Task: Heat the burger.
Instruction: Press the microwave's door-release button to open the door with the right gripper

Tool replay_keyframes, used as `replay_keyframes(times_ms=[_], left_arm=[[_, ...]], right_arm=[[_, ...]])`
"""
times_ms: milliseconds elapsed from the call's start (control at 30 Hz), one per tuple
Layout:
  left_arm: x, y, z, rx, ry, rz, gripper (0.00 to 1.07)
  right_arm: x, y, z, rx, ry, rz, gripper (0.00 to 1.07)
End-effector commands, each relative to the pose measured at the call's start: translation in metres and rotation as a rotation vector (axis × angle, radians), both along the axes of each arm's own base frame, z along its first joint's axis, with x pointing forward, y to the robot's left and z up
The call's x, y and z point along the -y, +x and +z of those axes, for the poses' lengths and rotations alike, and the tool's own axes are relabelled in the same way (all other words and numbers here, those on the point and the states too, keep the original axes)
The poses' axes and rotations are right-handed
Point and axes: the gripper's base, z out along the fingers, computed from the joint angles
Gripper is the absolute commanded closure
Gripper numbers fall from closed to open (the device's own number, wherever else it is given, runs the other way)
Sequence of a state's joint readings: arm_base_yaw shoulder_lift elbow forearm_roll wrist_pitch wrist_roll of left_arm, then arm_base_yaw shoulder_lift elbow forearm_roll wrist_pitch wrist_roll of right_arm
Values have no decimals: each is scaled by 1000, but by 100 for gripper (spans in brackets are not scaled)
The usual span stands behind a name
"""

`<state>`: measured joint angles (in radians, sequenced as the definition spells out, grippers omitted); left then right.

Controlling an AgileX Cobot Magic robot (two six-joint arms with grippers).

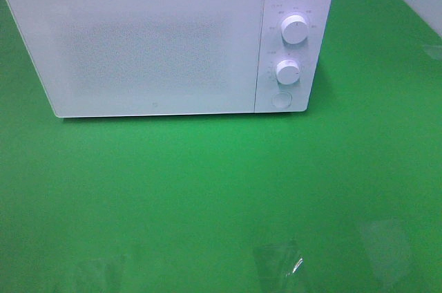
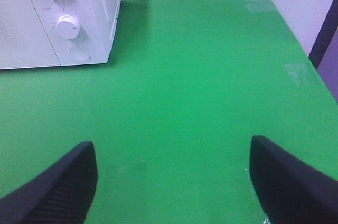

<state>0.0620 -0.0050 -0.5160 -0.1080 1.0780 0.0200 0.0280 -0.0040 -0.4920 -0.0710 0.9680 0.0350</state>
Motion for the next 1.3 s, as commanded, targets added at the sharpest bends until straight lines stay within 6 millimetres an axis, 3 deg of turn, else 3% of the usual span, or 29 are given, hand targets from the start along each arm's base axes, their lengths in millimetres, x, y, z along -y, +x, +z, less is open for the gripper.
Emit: replay_keyframes(times_ms=[33, 1300], left_arm=[[0, 0, 1, 18, -7, 2, 8], [0, 0, 1, 18, -7, 2, 8]], right_arm=[[0, -4, 0, 31, 7, -2, 31], [0, -4, 0, 31, 7, -2, 31]])
